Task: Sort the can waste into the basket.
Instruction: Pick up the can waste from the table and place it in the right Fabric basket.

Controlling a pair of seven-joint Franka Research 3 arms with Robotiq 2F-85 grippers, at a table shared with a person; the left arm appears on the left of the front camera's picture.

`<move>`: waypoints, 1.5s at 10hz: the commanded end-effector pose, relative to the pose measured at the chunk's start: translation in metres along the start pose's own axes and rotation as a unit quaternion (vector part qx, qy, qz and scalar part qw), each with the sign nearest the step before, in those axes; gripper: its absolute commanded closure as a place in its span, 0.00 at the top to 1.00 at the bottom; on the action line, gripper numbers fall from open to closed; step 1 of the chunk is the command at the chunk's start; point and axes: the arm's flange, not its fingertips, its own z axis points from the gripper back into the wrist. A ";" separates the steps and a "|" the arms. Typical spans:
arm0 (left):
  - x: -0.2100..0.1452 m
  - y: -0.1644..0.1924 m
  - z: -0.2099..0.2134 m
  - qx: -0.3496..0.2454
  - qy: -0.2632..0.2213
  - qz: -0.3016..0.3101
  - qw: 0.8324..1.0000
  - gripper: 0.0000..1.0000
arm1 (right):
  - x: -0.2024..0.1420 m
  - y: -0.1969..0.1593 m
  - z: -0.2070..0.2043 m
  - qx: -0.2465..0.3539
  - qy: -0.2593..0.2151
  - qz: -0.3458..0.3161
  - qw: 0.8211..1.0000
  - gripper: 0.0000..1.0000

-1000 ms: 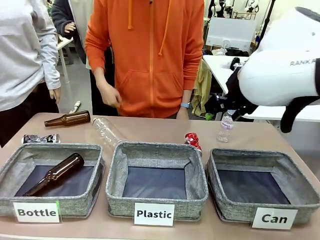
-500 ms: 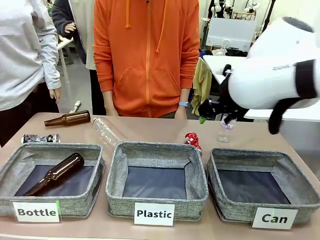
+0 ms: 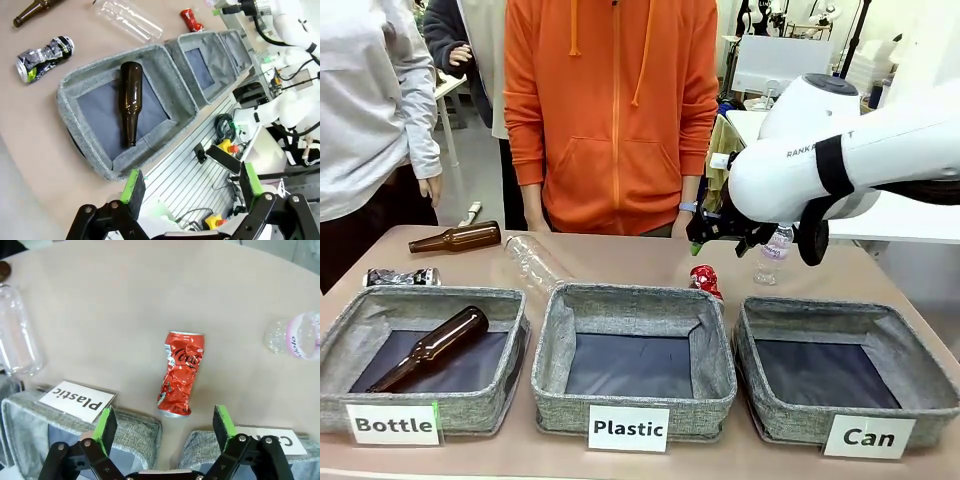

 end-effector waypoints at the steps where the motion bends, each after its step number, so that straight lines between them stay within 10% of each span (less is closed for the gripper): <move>1: 0.001 -0.001 -0.001 -0.006 0.004 -0.001 1.000 0.98 | -0.009 0.000 0.016 0.007 -0.010 0.007 1.000 1.00; 4: 0.001 -0.001 -0.001 -0.006 0.004 -0.001 1.000 0.98 | 0.020 0.004 -0.043 -0.060 0.064 -0.033 0.996 1.00; 9: 0.001 -0.001 -0.001 -0.006 0.004 -0.001 1.000 0.98 | 0.035 0.006 -0.089 -0.084 0.050 -0.074 0.992 1.00; 13: 0.001 -0.001 -0.001 -0.006 0.004 -0.001 1.000 0.98 | -0.126 -0.026 0.127 -0.043 0.050 0.046 0.997 1.00; 15: 0.001 -0.001 -0.001 -0.006 0.004 -0.001 1.000 0.98 | -0.180 -0.055 0.174 -0.024 0.116 0.073 0.990 1.00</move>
